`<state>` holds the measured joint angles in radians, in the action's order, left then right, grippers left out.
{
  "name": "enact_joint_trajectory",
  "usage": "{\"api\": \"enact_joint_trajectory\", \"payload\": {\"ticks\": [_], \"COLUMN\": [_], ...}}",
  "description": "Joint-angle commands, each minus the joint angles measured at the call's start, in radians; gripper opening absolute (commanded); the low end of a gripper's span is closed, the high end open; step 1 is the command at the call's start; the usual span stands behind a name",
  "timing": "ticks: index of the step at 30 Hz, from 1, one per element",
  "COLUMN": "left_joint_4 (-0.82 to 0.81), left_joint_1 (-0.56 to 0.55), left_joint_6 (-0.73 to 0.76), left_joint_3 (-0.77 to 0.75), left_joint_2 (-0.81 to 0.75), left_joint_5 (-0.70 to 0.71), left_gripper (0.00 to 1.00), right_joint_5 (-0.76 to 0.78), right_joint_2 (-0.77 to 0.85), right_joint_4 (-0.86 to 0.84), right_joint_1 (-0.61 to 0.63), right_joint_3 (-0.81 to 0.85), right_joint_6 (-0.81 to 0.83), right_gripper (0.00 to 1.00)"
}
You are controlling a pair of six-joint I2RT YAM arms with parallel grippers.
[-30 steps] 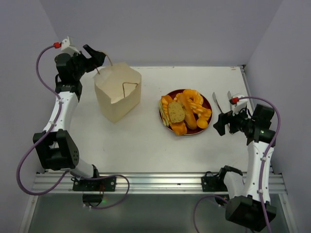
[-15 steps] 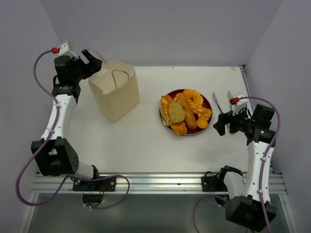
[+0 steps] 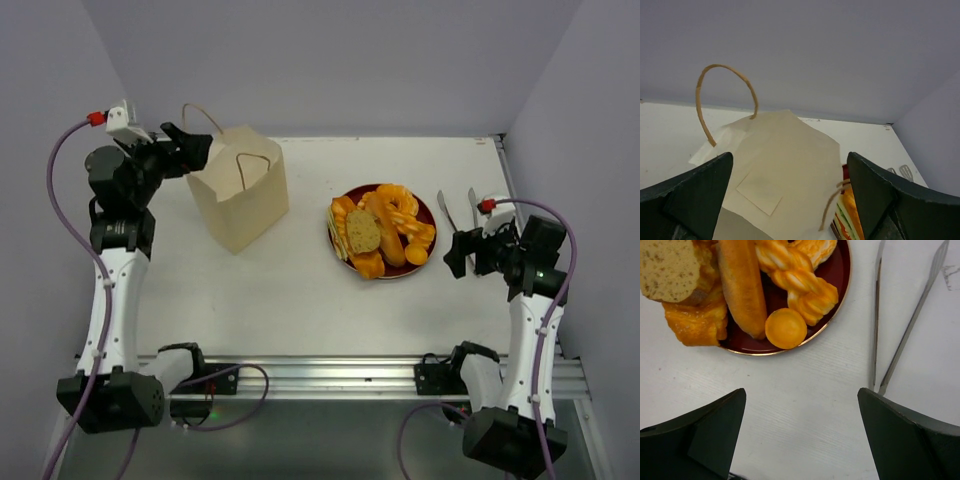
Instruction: Take the fake bread out of the paper bag
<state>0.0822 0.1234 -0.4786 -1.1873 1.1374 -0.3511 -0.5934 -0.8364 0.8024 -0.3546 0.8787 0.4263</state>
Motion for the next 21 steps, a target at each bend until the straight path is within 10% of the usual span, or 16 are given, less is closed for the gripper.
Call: {"api": "enact_joint_trajectory", "payload": {"ticks": [1,7,21], "left_joint_4": [-0.053,-0.007,0.136], "left_joint_1": [0.005,0.005,0.004], "left_joint_6": [0.012,0.078,0.166], "left_joint_3": [0.084,0.326,0.609], "left_joint_2": [-0.122,-0.474,-0.654], "left_joint_5": [-0.135,-0.121,-0.137], "left_gripper": [1.00,1.00,1.00], "right_joint_5": [0.096,0.234,0.392], "right_joint_2": [0.039,0.138,0.211], "right_joint_4": [-0.037,-0.113,-0.147], "right_joint_1": [-0.006,-0.004,-0.006], "right_joint_3": [0.036,-0.003,-0.021], "right_joint_6": [-0.055,-0.164,-0.279], "right_gripper": [0.99,0.99,0.99]}}
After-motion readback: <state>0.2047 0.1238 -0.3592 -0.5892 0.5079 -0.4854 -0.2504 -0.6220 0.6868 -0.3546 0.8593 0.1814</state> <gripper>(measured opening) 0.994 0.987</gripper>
